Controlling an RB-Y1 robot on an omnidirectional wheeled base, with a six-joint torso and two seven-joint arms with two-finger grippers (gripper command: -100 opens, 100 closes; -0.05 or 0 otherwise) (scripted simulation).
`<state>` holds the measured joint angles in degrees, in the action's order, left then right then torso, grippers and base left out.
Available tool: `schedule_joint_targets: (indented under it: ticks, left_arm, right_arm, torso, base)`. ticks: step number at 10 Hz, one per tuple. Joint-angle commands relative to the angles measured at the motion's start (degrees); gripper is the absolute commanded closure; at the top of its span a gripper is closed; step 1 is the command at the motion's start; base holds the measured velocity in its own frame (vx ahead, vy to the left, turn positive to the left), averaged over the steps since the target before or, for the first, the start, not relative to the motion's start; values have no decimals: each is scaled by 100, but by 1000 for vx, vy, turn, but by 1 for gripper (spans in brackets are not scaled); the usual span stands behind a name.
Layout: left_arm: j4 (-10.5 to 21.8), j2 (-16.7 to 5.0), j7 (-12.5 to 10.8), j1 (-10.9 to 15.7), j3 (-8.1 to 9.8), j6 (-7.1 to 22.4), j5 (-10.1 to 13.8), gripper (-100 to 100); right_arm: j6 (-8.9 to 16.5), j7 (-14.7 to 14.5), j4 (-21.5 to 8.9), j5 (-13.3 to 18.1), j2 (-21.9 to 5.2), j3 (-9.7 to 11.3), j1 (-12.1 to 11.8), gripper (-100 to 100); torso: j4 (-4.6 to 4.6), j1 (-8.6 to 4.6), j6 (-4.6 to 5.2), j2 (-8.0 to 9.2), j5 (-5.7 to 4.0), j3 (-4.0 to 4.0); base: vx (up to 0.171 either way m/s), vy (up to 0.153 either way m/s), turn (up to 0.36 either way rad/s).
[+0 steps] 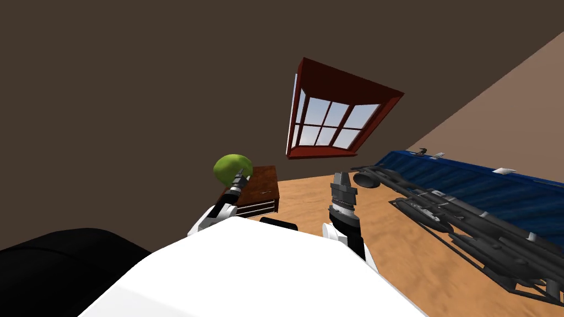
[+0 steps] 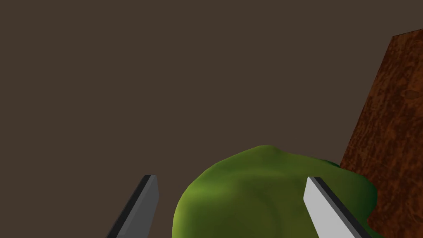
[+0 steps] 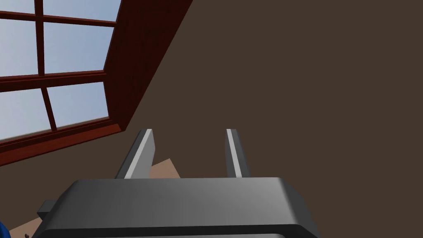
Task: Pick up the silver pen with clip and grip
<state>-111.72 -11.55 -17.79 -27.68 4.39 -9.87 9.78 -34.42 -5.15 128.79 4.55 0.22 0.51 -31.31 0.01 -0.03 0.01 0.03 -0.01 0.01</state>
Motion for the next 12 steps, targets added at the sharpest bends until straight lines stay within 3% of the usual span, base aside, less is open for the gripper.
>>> schedule_joint_targets:
  ticks: [1, 3, 4, 7, 8, 9, 10, 11, 12]
  left_arm:
    - [286, -151, -262, 13, 126, 286, 154, -100]
    - [395, -151, -262, 13, 126, 330, 154, -100]
    - [569, -228, -418, 52, 202, 555, 251, -100]
    - [939, -300, -574, 94, 278, 786, 351, -100]
    - [1122, -367, -729, 139, 351, 1022, 454, -100]
    - [1218, -367, -729, 139, 351, 1022, 454, -100]
    - [1411, -428, -881, 186, 422, 1262, 559, -100]
    - [1498, -428, -881, 186, 422, 1262, 559, -100]
    - [1697, -484, -1030, 236, 489, 1504, 666, -100]
  right_arm:
    - [0, 0, 0, 0, 0, 0, 0, 0]
    - [0, 0, 0, 0, 0, -1, -1, 0]
    - [0, 0, 0, 0, 0, -1, -1, 0]
    - [0, 0, 0, 0, 0, 0, 0, 0]
    - [0, 0, 0, 0, 0, -1, -1, 0]
    - [0, 0, 0, 0, 0, 0, 0, 0]
    - [0, 0, 0, 0, 0, -1, -1, 0]
    - [0, 0, 0, 0, 0, 0, 0, 0]
    - [0, 0, 0, 0, 0, -1, -1, 0]
  torso:
    - [0, 0, 0, 0, 0, 0]
    - [0, 3, -4, 1, 0, 0]
    - [0, 4, -6, 0, 1, 0]
    - [0, 2, -1, 1, 0, 1]
    - [0, 4, -5, 0, 0, 0]
    - [0, 3, 0, 0, 0, 0]
    - [0, 5, -6, 0, 0, 0]
    - [0, 5, -2, 1, 0, 1]
    - [0, 6, -6, 1, 0, 1]
  base:
    - [-6, -21, -417]
    - [-4, -6, -74]
    - [-4, -16, -301]
    - [-5, -7, -198]
    - [-6, -12, -323]
    - [-5, -2, -154]
    - [-4, -9, -282]
    - [-4, -1, -161]
    - [-4, -5, -323]
